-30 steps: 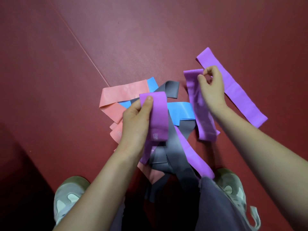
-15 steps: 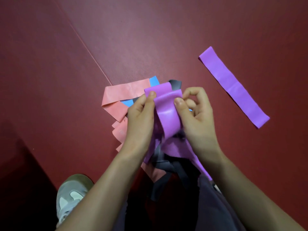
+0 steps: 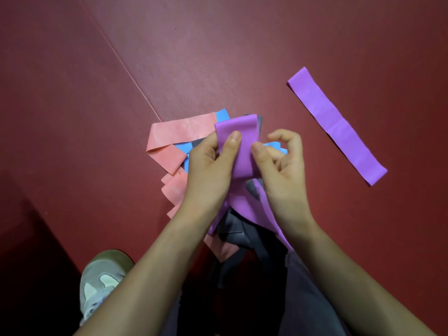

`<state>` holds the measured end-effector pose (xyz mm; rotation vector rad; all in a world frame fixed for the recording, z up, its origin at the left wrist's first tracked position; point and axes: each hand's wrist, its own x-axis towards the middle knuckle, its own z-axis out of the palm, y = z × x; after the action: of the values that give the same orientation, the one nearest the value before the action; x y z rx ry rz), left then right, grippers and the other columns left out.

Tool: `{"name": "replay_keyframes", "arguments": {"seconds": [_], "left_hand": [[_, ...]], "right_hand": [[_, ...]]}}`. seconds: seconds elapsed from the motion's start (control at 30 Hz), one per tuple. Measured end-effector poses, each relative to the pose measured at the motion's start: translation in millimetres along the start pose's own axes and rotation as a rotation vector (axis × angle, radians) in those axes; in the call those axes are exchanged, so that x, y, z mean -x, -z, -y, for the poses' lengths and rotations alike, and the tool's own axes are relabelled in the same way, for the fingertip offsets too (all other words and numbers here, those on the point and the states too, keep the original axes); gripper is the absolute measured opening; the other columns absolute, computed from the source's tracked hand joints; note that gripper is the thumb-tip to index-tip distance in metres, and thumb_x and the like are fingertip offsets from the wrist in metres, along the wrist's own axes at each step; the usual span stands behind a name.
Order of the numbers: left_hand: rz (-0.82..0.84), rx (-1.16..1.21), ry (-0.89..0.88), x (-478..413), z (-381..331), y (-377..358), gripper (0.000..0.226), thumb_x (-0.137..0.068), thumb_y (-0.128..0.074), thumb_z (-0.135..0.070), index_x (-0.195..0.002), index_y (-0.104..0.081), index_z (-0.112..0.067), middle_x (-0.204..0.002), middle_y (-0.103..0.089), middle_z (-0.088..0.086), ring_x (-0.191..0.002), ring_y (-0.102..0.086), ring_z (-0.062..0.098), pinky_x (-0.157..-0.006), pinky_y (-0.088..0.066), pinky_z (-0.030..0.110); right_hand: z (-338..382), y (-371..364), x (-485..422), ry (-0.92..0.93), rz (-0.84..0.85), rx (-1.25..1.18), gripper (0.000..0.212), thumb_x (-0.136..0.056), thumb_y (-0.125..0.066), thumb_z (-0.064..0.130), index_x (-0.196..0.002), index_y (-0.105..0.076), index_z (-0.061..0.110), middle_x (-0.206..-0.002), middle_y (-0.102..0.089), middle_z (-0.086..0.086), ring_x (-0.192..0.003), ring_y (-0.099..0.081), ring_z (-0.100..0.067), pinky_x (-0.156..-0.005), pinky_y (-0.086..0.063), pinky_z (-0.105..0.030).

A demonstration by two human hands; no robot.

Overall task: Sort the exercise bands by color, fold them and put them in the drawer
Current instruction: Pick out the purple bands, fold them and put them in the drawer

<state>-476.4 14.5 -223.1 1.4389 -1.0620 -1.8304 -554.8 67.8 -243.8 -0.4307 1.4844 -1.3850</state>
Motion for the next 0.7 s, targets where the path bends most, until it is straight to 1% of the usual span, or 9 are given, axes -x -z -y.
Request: {"name": "replay_keyframes", "arguments": {"seconds": [0.13, 0.27, 0.33, 0.43, 0.5, 0.57, 0.6, 0.63, 0.7], "left_hand": [[-0.051, -0.077, -0.03, -6.8, 3.4, 7.6, 0.023, -0.092, -0.048, -0.014, -0.071, -0.055, -0.018, -0.053, -0.053, -0.013, -0.052, -0.043, -0.001, -0.05, -0.036, 0.012], [-0.062, -0.053, 0.0, -6.8, 6.4, 10.2, 0.02, -0.093, -0.047, -0.015, -0.076, -0.056, -0.017, -0.07, -0.053, 0.003, -0.069, -0.046, 0.011, -0.062, -0.04, 0.025], [-0.056, -0.026, 0.004, -8.1, 3.3, 11.2, 0.018, -0.094, -0.045, -0.016, -0.079, -0.056, -0.015, -0.074, -0.052, 0.01, -0.073, -0.045, 0.017, -0.063, -0.039, 0.028], [-0.055, 0.012, -0.017, -10.7, -1.1, 14.4, 0.023, -0.093, -0.045, -0.016, -0.074, -0.057, -0.017, -0.058, -0.057, -0.006, -0.058, -0.049, 0.007, -0.053, -0.042, 0.017], [-0.039, 0.023, -0.033, -11.4, -2.7, 14.1, 0.024, -0.093, -0.046, -0.015, -0.072, -0.058, -0.018, -0.051, -0.058, -0.012, -0.051, -0.049, 0.0, -0.051, -0.043, 0.014], [-0.046, 0.013, -0.052, -12.3, -3.9, 12.5, 0.026, -0.093, -0.046, -0.015, -0.07, -0.057, -0.02, -0.048, -0.058, -0.015, -0.05, -0.049, -0.003, -0.052, -0.043, 0.011], [-0.057, 0.004, -0.065, -13.0, -4.9, 11.6, 0.026, -0.093, -0.047, -0.015, -0.069, -0.056, -0.02, -0.047, -0.057, -0.016, -0.049, -0.048, -0.005, -0.051, -0.041, 0.009], [-0.066, -0.002, -0.079, -13.9, -5.9, 11.0, 0.026, -0.093, -0.047, -0.014, -0.069, -0.056, -0.02, -0.046, -0.056, -0.017, -0.049, -0.047, -0.006, -0.051, -0.04, 0.007], [-0.067, -0.006, -0.098, -15.9, -8.1, 9.7, 0.025, -0.093, -0.047, -0.015, -0.07, -0.056, -0.02, -0.048, -0.056, -0.017, -0.05, -0.047, -0.006, -0.053, -0.04, 0.008]], "right_hand": [[-17.8, 18.7, -1.2, -0.119, 0.182, 0.295, 0.023, -0.084, -0.059, 0.004, -0.088, -0.049, 0.023, -0.075, -0.066, 0.008, -0.061, -0.058, 0.006, -0.063, -0.045, -0.01], [-27.0, 26.9, -5.3, -0.143, 0.176, 0.475, 0.035, -0.076, -0.068, 0.002, -0.079, -0.044, 0.027, -0.071, -0.06, 0.014, -0.061, -0.056, 0.013, -0.066, -0.043, -0.005], [-30.0, 29.8, -4.9, -0.183, 0.197, 0.551, 0.037, -0.075, -0.071, 0.008, -0.077, -0.041, 0.028, -0.063, -0.054, 0.016, -0.055, -0.052, 0.009, -0.062, -0.04, -0.008], [-35.7, 35.7, -6.4, -0.239, 0.327, 0.851, 0.031, -0.077, -0.07, 0.025, -0.063, -0.043, 0.027, -0.055, -0.042, 0.012, -0.052, -0.041, -0.004, -0.057, -0.036, -0.019], [-39.2, 38.5, -7.8, -0.263, 0.442, 1.082, 0.029, -0.079, -0.065, 0.038, -0.06, -0.047, 0.024, -0.057, -0.046, 0.008, -0.059, -0.043, -0.012, -0.063, -0.041, -0.033], [-40.3, 37.2, -4.8, -0.273, 0.56, 1.25, 0.033, -0.08, -0.063, 0.04, -0.057, -0.045, 0.022, -0.062, -0.057, 0.003, -0.066, -0.05, -0.016, -0.066, -0.041, -0.032], [-40.5, 34.6, -0.6, -0.282, 0.624, 1.238, 0.033, -0.081, -0.063, 0.036, -0.056, -0.045, 0.023, -0.065, -0.063, 0.002, -0.066, -0.052, -0.015, -0.065, -0.041, -0.029], [-41.3, 30.4, 5.7, -0.31, 0.68, 1.117, 0.029, -0.083, -0.062, 0.03, -0.058, -0.048, 0.024, -0.066, -0.066, 0.001, -0.063, -0.053, -0.013, -0.062, -0.041, -0.027], [-43.4, 18.1, 19.8, -0.43, 0.695, 0.714, 0.023, -0.087, -0.059, 0.016, -0.065, -0.053, 0.021, -0.057, -0.063, 0.004, -0.052, -0.052, -0.01, -0.055, -0.042, -0.023]]}}
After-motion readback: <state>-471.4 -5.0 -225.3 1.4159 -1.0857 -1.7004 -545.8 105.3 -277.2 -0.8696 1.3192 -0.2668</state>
